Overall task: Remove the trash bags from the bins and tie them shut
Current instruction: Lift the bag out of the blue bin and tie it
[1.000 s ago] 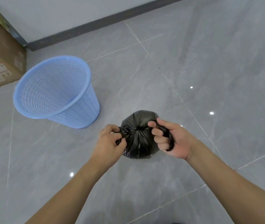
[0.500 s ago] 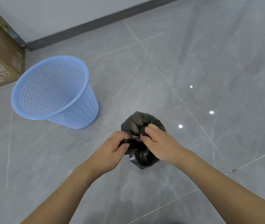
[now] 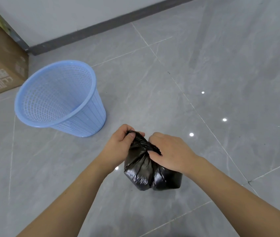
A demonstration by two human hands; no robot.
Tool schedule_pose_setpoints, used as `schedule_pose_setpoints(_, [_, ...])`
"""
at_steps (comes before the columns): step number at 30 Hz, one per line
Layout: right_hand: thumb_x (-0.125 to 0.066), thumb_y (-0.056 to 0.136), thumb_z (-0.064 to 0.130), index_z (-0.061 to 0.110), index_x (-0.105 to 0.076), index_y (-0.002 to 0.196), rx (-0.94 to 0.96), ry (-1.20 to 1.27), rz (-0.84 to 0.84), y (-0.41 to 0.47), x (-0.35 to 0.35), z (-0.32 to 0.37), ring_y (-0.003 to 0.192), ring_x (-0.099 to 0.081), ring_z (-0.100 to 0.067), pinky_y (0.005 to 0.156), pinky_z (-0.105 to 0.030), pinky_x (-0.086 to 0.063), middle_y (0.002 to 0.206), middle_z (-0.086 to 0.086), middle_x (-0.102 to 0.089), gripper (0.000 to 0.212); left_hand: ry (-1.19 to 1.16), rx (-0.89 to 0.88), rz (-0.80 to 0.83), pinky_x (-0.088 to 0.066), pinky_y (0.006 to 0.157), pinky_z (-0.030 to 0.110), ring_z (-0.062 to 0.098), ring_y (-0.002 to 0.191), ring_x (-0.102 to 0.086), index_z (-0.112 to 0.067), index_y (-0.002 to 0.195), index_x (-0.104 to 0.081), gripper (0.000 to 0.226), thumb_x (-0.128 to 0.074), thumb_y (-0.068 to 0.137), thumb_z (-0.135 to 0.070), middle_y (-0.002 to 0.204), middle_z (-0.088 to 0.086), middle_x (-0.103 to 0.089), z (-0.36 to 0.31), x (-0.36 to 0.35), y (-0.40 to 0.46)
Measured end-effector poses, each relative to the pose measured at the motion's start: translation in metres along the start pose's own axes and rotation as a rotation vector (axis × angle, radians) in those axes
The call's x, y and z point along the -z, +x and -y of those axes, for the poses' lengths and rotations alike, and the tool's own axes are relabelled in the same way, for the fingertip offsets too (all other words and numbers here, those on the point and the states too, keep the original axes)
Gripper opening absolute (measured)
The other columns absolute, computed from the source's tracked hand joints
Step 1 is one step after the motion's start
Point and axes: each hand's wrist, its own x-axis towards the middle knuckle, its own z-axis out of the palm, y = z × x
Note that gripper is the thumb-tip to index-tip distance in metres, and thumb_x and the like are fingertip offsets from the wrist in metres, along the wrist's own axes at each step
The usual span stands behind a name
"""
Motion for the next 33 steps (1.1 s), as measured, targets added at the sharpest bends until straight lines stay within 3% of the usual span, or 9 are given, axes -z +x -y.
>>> schedule_pose_setpoints(2, [-0.048, 0.089, 0.036, 0.020, -0.054, 0.107, 0.026, 0.013, -0.072, -0.003, -0.002, -0.005, 0.087, -0.057, -0.020, 0.066, -0.035, -0.048, 0.105, 0.004, -0.055, 0.024, 0.023, 0.037, -0.078, -0.049, 0.076, 0.027, 0.018, 0.081, -0.061, -0.014, 0.090, -0.052, 0.014, -0.043, 0.101, -0.014, 0.085, -0.002, -0.067, 0.005, -0.002, 0.004])
schedule_pose_setpoints(6, [-0.044, 0.085, 0.032, 0.016, -0.061, 0.101, 0.092, -0.016, -0.160, -0.007, -0.005, -0.008, 0.078, -0.057, -0.019, 0.051, -0.030, -0.047, 0.103, 0.000, -0.056, 0.028, -0.044, 0.106, -0.106, -0.052, 0.085, 0.036, 0.020, 0.084, -0.065, -0.014, 0.092, -0.054, 0.014, -0.043, 0.101, -0.017, 0.084, 0.003, -0.065, 0.011, -0.009, 0.007])
schedule_pose_setpoints(10, [-0.043, 0.087, 0.029, 0.014, -0.062, 0.098, 0.138, 0.056, -0.105, -0.007, -0.008, -0.012, 0.089, -0.057, -0.019, 0.062, -0.037, -0.052, 0.102, 0.000, -0.057, 0.027, -0.025, 0.078, -0.076, -0.053, 0.084, 0.030, 0.018, 0.091, -0.068, -0.010, 0.096, -0.053, 0.015, -0.040, 0.102, -0.014, 0.094, 0.001, -0.074, 0.007, -0.015, 0.004])
schedule_pose_setpoints(13, [-0.041, 0.089, 0.028, 0.010, -0.063, 0.102, 0.122, 0.109, -0.085, -0.004, -0.009, -0.014, 0.089, -0.057, -0.019, 0.071, -0.038, -0.053, 0.106, -0.002, -0.057, 0.031, 0.048, 0.093, -0.113, -0.047, 0.072, 0.025, 0.015, 0.080, -0.060, -0.013, 0.094, -0.054, 0.014, -0.042, 0.101, -0.018, 0.084, -0.002, -0.066, 0.006, -0.016, 0.004])
schedule_pose_setpoints(18, [-0.044, 0.087, 0.017, 0.007, -0.062, 0.102, 0.081, 0.047, -0.285, -0.007, -0.017, -0.013, 0.090, -0.057, -0.025, 0.079, -0.036, -0.051, 0.105, -0.007, -0.057, 0.026, 0.048, 0.200, -0.150, -0.042, 0.063, 0.022, 0.006, 0.069, -0.057, -0.013, 0.101, -0.055, 0.016, -0.041, 0.102, -0.021, 0.078, -0.002, -0.062, 0.001, -0.024, 0.007])
schedule_pose_setpoints(23, [-0.053, 0.086, 0.012, 0.013, -0.055, 0.107, 0.147, -0.132, -0.467, -0.010, -0.019, -0.013, 0.074, -0.049, -0.026, 0.068, -0.038, -0.047, 0.087, -0.006, -0.057, 0.022, 0.024, 0.325, -0.129, -0.045, 0.064, 0.029, 0.016, 0.065, -0.059, -0.013, 0.098, -0.053, 0.014, -0.041, 0.100, -0.019, 0.067, 0.003, -0.064, -0.001, -0.031, 0.014])
schedule_pose_setpoints(29, [-0.051, 0.091, 0.021, 0.019, -0.060, 0.107, 0.180, -0.110, -0.414, -0.013, -0.014, -0.015, 0.069, -0.052, -0.021, 0.059, -0.031, -0.045, 0.083, 0.000, -0.061, 0.018, -0.119, 0.364, -0.059, -0.042, 0.055, 0.022, 0.011, 0.058, -0.053, -0.012, 0.095, -0.051, 0.004, -0.051, 0.091, -0.012, 0.072, 0.003, -0.057, -0.010, -0.029, 0.012])
schedule_pose_setpoints(31, [-0.048, 0.090, 0.026, 0.019, -0.065, 0.104, 0.110, -0.036, -0.327, -0.013, -0.010, -0.015, 0.076, -0.056, -0.019, 0.063, -0.032, -0.049, 0.090, 0.003, -0.065, 0.022, -0.225, 0.315, 0.065, -0.044, 0.057, 0.022, 0.010, 0.060, -0.058, -0.012, 0.101, -0.048, 0.024, -0.061, 0.081, -0.015, 0.075, 0.003, -0.060, -0.011, -0.021, 0.006])
schedule_pose_setpoints(33, [-0.047, 0.090, 0.028, 0.023, -0.064, 0.106, -0.029, 0.110, -0.216, -0.013, -0.007, -0.013, 0.088, -0.059, -0.014, 0.073, -0.033, -0.051, 0.098, 0.008, -0.066, 0.025, -0.146, 0.246, 0.203, -0.049, 0.064, 0.027, 0.013, 0.068, -0.061, -0.017, 0.106, -0.043, 0.043, -0.065, 0.070, -0.014, 0.082, 0.004, -0.065, -0.008, -0.015, 0.000])
